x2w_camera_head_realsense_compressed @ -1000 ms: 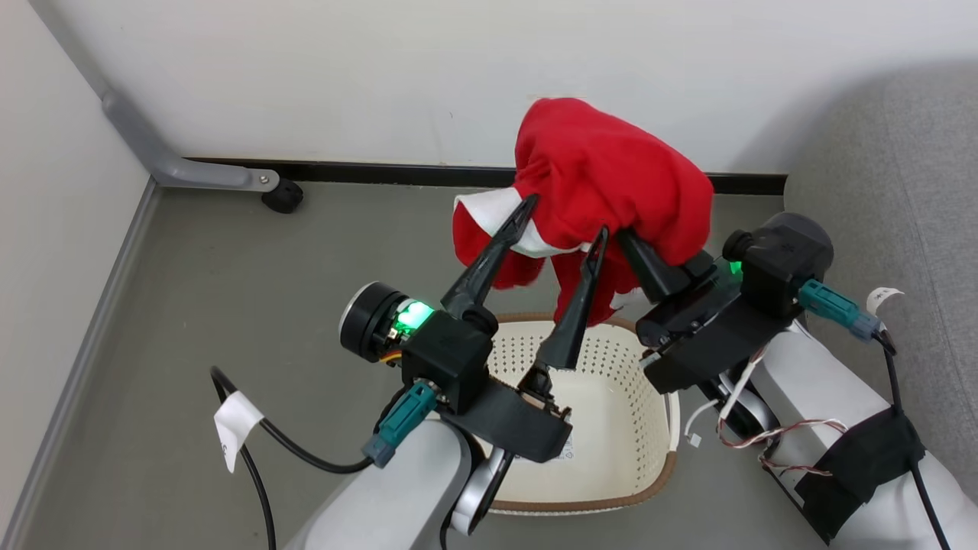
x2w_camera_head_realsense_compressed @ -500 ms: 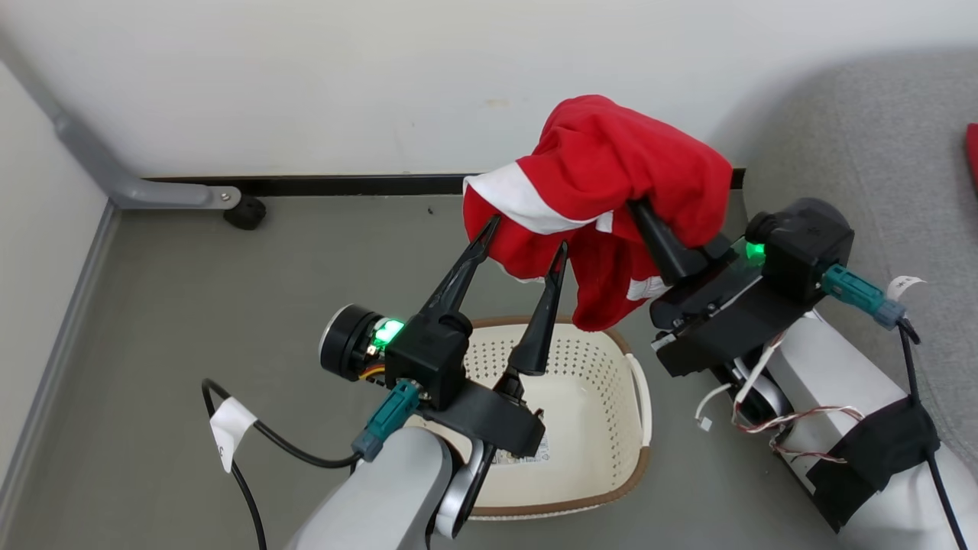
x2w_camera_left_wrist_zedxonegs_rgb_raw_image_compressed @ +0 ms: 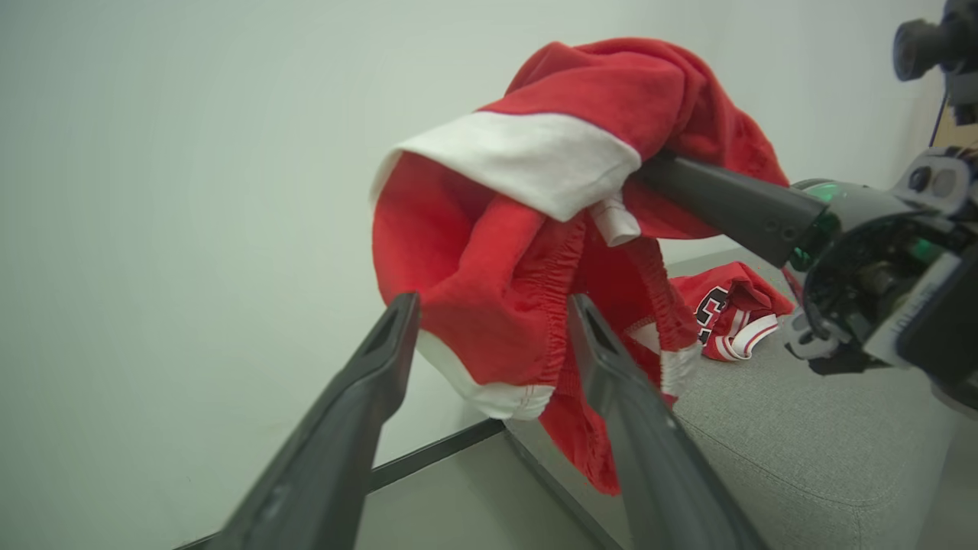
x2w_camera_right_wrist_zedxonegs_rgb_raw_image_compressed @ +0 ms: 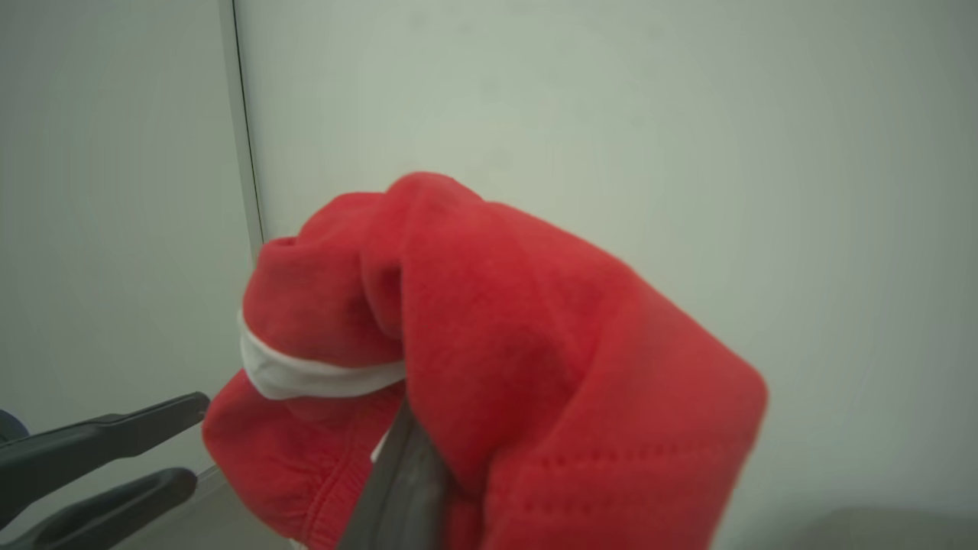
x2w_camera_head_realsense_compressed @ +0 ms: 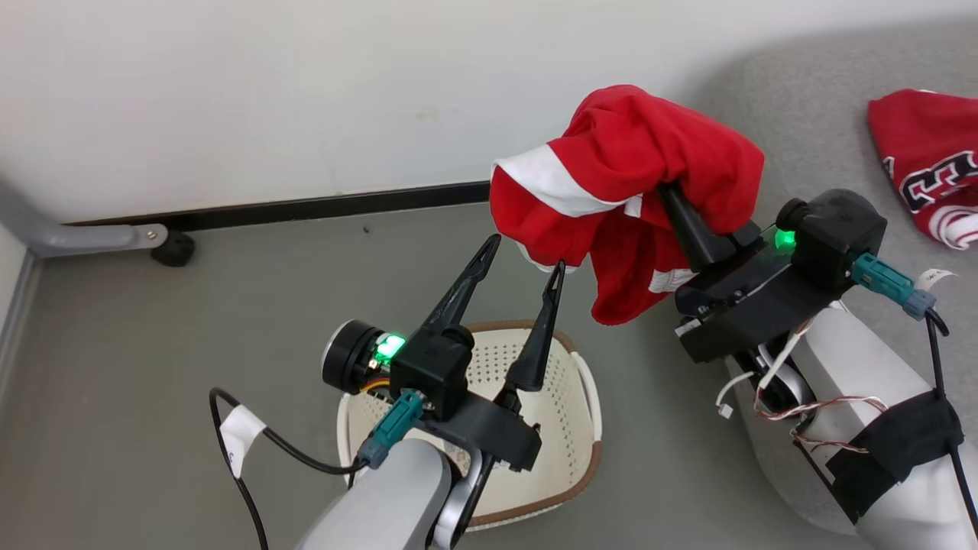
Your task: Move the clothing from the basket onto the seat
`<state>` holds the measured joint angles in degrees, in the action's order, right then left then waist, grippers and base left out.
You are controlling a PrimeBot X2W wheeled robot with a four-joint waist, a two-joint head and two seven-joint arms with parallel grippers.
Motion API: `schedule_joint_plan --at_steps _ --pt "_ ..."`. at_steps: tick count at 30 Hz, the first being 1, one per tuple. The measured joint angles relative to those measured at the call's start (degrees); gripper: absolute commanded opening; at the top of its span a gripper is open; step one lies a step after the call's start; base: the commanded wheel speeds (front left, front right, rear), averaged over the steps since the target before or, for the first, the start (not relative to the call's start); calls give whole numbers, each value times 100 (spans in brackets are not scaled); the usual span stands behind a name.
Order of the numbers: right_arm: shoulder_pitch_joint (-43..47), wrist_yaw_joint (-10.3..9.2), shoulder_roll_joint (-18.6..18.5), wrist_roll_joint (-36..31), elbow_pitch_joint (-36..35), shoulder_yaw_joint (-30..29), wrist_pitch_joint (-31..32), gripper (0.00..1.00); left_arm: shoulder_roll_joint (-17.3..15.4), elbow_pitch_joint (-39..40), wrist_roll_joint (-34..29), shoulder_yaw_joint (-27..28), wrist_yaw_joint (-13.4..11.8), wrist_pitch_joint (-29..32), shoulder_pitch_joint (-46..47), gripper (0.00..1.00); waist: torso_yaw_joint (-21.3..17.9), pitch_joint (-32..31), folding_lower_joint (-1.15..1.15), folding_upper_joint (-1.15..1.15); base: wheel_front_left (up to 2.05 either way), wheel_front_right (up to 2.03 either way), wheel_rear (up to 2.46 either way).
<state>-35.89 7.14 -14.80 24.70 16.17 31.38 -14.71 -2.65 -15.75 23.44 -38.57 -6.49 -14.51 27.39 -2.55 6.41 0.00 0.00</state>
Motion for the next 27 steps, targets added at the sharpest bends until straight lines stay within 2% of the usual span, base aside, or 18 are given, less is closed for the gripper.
schedule_joint_plan --at_steps 27 --pt "-24 0 -185 46 -167 -109 0 0 -4 -349 10 -137 101 0 -160 100 -1597 2 0 0 0 0 0"
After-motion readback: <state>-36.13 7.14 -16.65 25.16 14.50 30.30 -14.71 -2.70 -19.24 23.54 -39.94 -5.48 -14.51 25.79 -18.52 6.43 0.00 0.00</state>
